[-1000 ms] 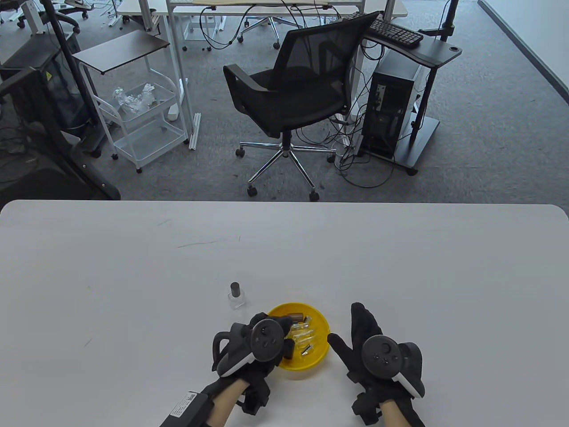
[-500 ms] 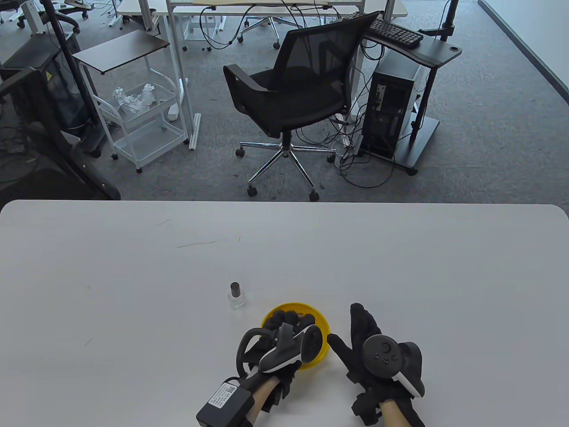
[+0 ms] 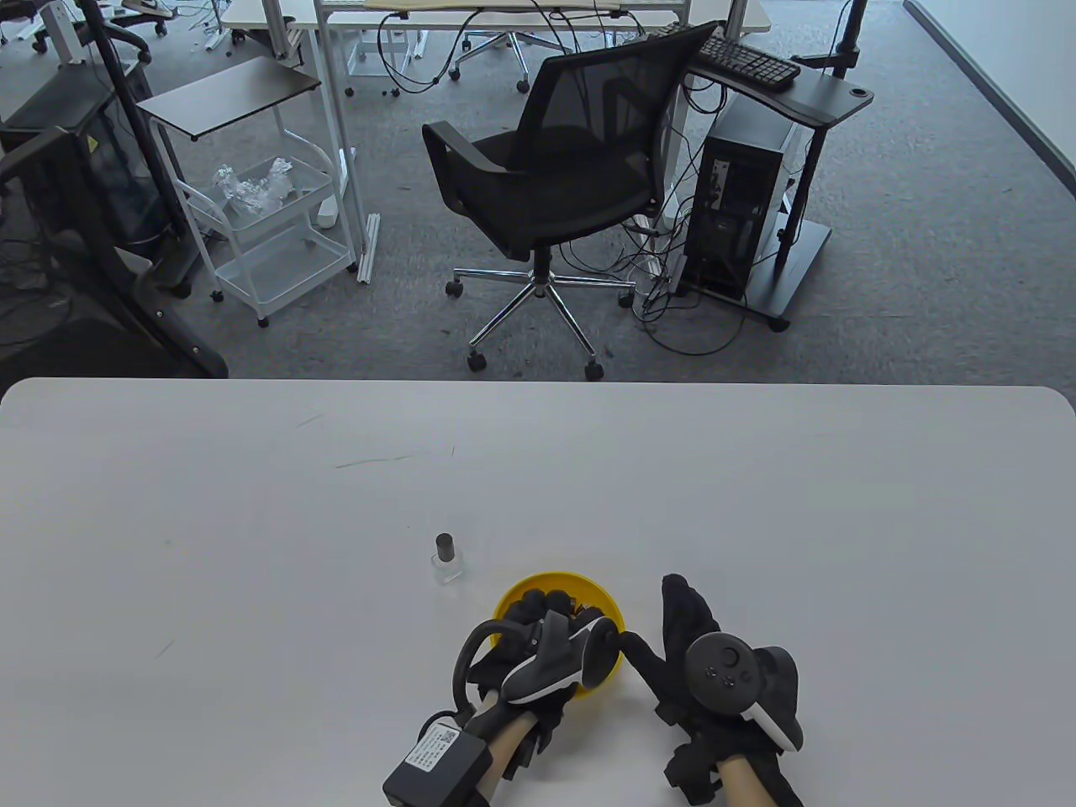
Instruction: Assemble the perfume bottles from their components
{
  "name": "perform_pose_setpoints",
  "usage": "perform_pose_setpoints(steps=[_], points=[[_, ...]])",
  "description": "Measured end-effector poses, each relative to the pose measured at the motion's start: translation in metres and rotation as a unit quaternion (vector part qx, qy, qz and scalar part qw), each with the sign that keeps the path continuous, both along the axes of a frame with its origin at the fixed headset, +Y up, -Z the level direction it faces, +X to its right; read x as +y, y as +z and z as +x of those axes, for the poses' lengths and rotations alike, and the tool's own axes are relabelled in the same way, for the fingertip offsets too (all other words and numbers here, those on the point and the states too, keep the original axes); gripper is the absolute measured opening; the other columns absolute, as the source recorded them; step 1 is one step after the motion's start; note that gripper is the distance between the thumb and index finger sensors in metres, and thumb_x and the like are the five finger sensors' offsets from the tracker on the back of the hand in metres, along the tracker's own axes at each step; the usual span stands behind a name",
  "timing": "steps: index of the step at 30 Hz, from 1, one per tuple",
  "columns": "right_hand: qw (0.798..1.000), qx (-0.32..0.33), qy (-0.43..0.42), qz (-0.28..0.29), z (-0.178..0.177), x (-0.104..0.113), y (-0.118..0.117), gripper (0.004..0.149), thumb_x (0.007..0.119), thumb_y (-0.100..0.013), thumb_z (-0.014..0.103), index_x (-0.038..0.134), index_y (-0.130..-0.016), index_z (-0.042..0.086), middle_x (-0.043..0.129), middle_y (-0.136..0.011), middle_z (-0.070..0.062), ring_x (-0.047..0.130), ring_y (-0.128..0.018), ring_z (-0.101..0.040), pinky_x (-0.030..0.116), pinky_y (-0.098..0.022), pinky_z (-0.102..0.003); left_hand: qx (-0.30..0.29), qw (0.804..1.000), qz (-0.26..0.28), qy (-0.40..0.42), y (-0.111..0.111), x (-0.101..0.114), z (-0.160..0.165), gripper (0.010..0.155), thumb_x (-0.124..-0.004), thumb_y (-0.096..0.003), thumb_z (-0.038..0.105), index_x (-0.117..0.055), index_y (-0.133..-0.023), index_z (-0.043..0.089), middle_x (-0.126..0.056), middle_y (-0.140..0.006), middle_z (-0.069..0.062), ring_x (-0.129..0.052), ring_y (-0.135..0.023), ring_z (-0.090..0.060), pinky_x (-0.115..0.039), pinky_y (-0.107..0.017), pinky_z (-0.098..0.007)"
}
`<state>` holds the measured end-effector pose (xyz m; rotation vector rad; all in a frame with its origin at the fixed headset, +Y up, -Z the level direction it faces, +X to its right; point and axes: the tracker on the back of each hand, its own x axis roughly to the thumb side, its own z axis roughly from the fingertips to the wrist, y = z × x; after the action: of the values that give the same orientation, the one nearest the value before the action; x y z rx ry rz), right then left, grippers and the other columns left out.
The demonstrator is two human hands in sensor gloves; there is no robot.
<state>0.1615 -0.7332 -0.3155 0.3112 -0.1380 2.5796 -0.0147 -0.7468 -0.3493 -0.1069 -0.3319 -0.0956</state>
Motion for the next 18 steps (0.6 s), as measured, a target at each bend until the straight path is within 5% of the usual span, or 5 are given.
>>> perform_pose_setpoints(steps=[18], points=[[1.0, -0.005, -0.017, -0.005, 0.0047, 0.0003, -0.0009, 0.083, 0.061, -0.063, 0.052, 0.022, -0.112, -0.003, 0.042, -0.112, -0.034, 0.064, -0.092, -0.056, 0.059, -0.063, -0.066, 0.012, 0.99, -0.043, 0.132, -0.0025, 0.0016, -0.0082, 0.053, -0.084, -0.0495, 0.041, -0.068, -0.1, 0.038, -0.062, -0.111, -0.013, -0.059, -0.101, -0.042, -0.059, -0.075, -0.052]])
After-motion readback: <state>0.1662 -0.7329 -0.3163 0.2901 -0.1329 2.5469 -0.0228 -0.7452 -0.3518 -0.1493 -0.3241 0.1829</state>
